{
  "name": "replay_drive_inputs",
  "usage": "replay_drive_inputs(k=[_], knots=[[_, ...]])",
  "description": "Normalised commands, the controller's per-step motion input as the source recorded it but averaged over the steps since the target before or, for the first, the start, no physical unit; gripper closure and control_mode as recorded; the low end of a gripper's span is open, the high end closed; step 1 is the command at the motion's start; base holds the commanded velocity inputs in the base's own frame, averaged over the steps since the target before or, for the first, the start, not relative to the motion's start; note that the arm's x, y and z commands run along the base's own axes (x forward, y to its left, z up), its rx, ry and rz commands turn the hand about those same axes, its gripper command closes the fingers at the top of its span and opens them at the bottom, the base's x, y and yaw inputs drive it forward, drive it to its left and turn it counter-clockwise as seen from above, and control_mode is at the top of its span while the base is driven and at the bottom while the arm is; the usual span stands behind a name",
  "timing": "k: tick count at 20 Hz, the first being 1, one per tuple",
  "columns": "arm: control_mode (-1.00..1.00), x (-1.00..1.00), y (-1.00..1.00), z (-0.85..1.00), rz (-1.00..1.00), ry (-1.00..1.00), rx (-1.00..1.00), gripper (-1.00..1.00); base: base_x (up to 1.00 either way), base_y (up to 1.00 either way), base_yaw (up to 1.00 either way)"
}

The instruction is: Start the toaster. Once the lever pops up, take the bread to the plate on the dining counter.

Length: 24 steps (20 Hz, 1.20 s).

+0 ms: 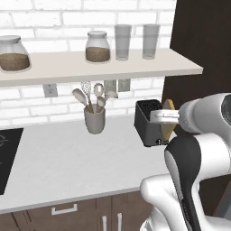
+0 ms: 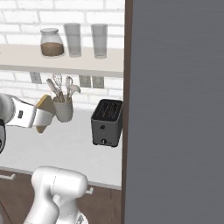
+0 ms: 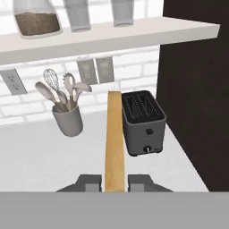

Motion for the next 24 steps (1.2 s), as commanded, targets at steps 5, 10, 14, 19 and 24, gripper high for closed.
replay_drive_inputs(k=[5, 10, 14, 19, 24], knots=[[-1.0, 0.0, 0.0, -0.04, 0.0, 0.0, 0.0, 1.0, 0.0, 0.0, 0.0], [-1.0, 0.0, 0.0, 0.0, 0.0, 0.0, 0.0, 1.0, 0.0, 0.0, 0.0], [-1.0, -0.17, 0.08, 0.0, 0.0, 0.0, 0.0, 1.0, 0.0, 0.0, 0.0], [1.0, 0.0, 0.0, 0.0, 0.0, 0.0, 0.0, 1.0, -0.59, 0.61, 0.06], [1.0, 0.0, 0.0, 0.0, 0.0, 0.0, 0.0, 1.0, -0.54, 1.0, 0.32]])
